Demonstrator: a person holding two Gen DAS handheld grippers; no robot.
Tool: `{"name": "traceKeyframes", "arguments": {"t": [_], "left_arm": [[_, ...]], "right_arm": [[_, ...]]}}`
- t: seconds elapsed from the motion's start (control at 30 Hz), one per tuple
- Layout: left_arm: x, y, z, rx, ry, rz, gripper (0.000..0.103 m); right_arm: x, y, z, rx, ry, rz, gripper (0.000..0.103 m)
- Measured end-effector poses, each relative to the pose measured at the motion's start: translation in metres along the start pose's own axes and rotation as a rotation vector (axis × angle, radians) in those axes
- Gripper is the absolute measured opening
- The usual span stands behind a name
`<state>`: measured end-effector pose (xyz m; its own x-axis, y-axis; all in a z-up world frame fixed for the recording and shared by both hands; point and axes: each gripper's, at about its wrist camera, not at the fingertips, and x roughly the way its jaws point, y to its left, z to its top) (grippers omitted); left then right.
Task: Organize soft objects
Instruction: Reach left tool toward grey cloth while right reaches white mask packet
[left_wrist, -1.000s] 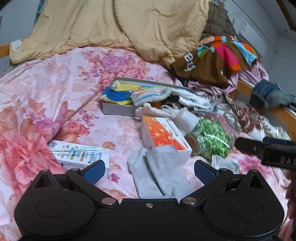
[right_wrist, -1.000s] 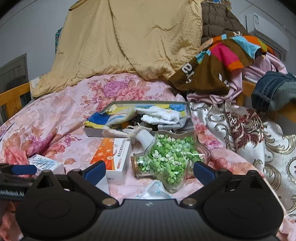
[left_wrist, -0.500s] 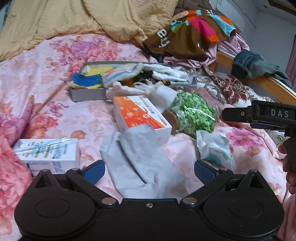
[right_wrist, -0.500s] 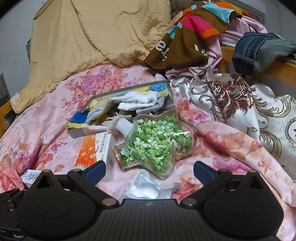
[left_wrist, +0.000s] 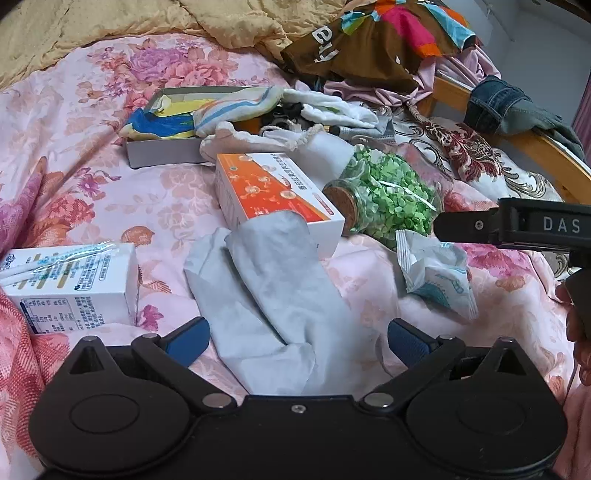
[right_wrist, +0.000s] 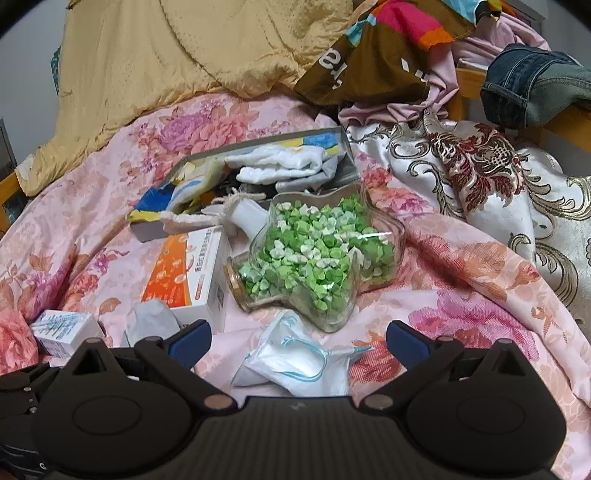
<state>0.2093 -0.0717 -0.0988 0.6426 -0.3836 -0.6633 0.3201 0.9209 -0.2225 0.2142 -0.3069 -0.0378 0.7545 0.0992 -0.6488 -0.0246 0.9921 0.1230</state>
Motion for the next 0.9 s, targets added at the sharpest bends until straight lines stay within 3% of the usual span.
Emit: {"name": "traceKeyframes", "arguments": {"t": [0.57, 0.9], "left_arm": [[0.012, -0.008, -0.004, 0.05, 0.03, -0.049, 0.102], [0.014, -0.009, -0.012, 0.078, 0.017, -0.035, 0.102]], "right_arm": [[0.022, -0.002, -0.004, 0.012, 0.113, -0.007, 0.103], [0.036, 0.0, -0.008, 0.007, 0.173, 0.002, 0.102]]}}
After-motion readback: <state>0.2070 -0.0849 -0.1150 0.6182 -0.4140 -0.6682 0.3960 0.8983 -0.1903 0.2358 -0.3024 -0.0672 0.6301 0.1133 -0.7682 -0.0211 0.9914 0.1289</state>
